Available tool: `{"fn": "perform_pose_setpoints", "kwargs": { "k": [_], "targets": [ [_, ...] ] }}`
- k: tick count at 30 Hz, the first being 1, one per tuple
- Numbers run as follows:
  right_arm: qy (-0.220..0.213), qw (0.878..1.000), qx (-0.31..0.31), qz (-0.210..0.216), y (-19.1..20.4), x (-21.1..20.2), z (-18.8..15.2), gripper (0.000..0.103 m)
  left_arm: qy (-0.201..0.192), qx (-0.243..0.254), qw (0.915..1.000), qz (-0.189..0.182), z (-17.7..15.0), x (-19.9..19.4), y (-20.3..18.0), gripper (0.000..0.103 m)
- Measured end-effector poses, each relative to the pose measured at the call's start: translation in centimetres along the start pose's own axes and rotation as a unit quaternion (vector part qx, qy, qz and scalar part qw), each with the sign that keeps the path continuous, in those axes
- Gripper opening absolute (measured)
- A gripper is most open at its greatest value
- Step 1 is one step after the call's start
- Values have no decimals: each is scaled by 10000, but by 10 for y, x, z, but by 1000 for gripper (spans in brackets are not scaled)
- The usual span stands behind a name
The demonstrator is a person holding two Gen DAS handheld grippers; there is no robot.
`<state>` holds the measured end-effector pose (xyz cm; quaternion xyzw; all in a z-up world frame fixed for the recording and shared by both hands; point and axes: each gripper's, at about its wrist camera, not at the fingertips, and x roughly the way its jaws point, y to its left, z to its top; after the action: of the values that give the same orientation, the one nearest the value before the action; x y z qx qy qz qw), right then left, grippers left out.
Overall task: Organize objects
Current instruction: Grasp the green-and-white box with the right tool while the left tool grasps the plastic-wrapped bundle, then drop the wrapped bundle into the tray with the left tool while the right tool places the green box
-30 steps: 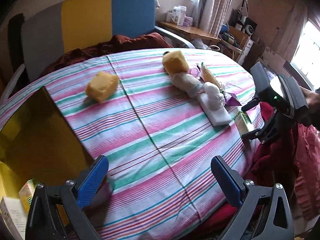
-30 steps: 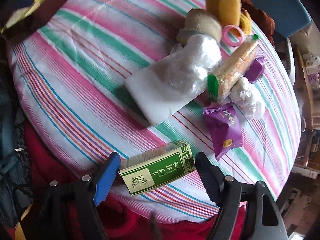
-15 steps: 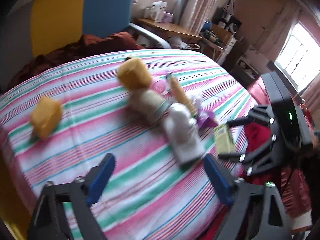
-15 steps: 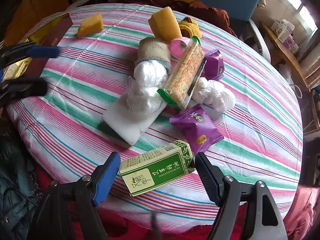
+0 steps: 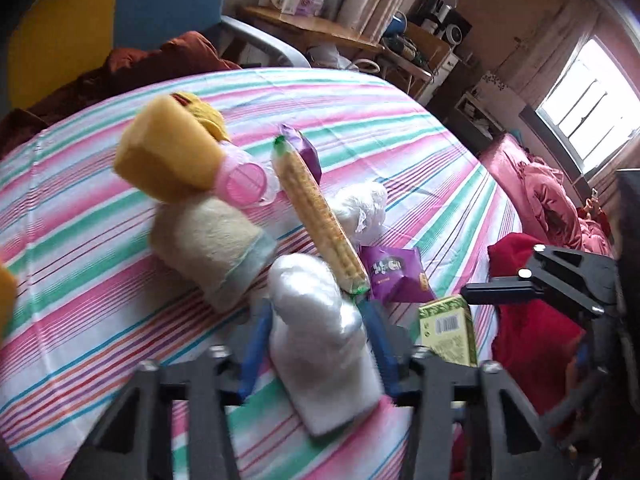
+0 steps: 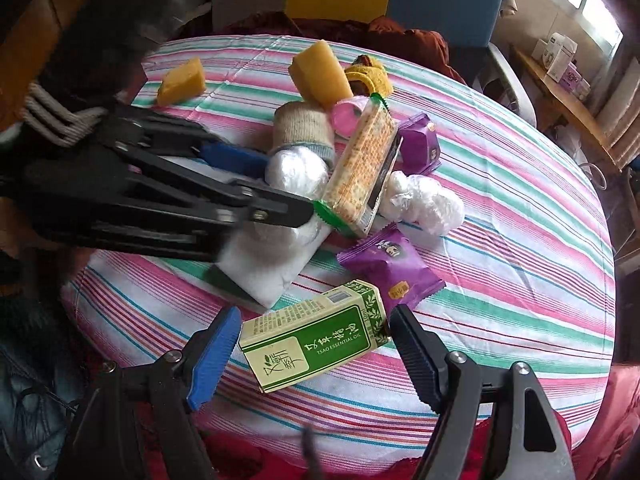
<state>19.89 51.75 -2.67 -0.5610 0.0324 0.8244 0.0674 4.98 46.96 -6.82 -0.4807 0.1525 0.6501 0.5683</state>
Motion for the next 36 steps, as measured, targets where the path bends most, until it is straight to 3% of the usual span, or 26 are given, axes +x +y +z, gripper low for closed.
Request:
{"fn": "perform_pose_setpoints", "kwargs": {
  "k": [4, 8, 16, 21, 25, 29, 36],
  "targets": [
    [-72, 9999, 83, -27, 7, 3, 3, 78, -62, -35, 9997, -235, -6, -6, -1, 38],
    [-101, 9998, 149, -101, 4, 8, 7, 78, -214, -10, 9996, -202, -24, -31, 4, 38],
    [-158, 9979, 258, -566, 7, 9, 13, 78, -514, -354, 9979, 172, -74, -96, 36, 38],
    [-420, 9972, 319, -536, 23, 2, 26, 78, -779, -648, 9932, 571, -106, -141, 66, 39],
    [-802, 9962, 84, -318, 61, -11, 52, 78, -1159, -1058, 9827, 986, -129, -190, 104, 39],
    [-1170, 9922, -430, 67, 117, -21, 88, 78, -1504, -1481, 9660, 1490, -152, -237, 143, 39],
    [-1521, 9690, -1723, 907, 251, -25, 143, 78, -1753, -2243, 9311, 2280, -198, -296, 218, 39]
  ]
}}
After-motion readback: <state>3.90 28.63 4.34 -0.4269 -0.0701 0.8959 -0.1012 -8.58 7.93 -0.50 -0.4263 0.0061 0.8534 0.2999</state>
